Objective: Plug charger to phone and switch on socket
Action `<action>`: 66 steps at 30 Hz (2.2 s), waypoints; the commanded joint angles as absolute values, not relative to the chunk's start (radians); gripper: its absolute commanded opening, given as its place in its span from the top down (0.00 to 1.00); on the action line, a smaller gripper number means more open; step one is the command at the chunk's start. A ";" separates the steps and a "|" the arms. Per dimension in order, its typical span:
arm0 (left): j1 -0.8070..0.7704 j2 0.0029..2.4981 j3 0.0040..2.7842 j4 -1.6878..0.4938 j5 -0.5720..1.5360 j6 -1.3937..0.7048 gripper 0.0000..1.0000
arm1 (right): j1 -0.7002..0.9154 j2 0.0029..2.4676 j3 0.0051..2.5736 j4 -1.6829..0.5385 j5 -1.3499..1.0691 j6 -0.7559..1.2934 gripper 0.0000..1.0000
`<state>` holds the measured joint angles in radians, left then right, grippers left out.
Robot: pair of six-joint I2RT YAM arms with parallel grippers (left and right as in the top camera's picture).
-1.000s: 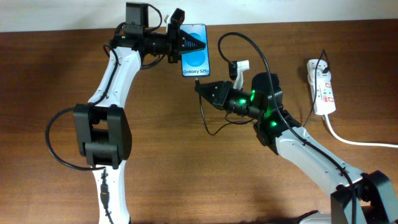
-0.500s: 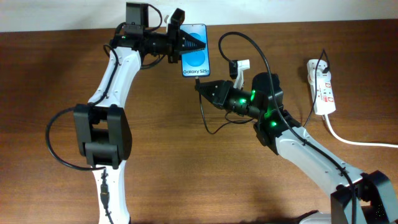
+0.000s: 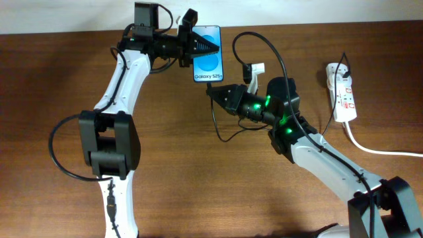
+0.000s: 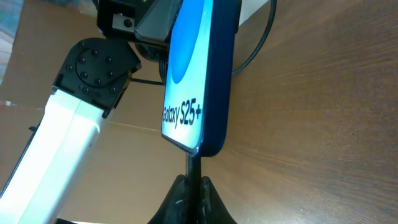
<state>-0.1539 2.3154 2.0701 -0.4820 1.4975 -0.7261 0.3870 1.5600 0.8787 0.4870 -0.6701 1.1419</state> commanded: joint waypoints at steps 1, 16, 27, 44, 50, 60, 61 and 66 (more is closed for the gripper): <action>-0.159 2.294 2.076 -0.479 1.553 -0.720 1.00 | 0.384 1.567 0.890 0.509 -0.662 1.143 0.96; -0.141 2.294 2.076 -0.419 1.551 -0.717 1.00 | 0.384 1.566 0.890 0.513 -0.744 1.154 0.96; -0.141 2.294 2.076 -0.419 1.560 -0.717 1.00 | 0.366 1.567 0.890 0.514 -0.752 1.160 0.96; -0.143 2.294 2.076 -0.420 1.561 -0.717 1.00 | 0.365 1.567 0.890 0.557 -0.744 1.158 0.96; -0.159 2.294 2.076 -0.420 1.553 -0.717 1.00 | 0.367 1.568 0.890 0.559 -0.673 1.173 0.96; -0.197 2.294 2.076 -0.420 1.522 -0.717 1.00 | 0.367 1.570 0.890 0.586 -0.600 1.195 0.96; -0.202 2.294 2.076 -0.420 1.522 -0.717 1.00 | 0.367 1.570 0.890 0.589 -0.596 1.196 0.96; -0.231 2.294 2.076 -0.420 1.523 -0.717 1.00 | 0.367 1.574 0.890 0.603 -0.589 1.206 0.96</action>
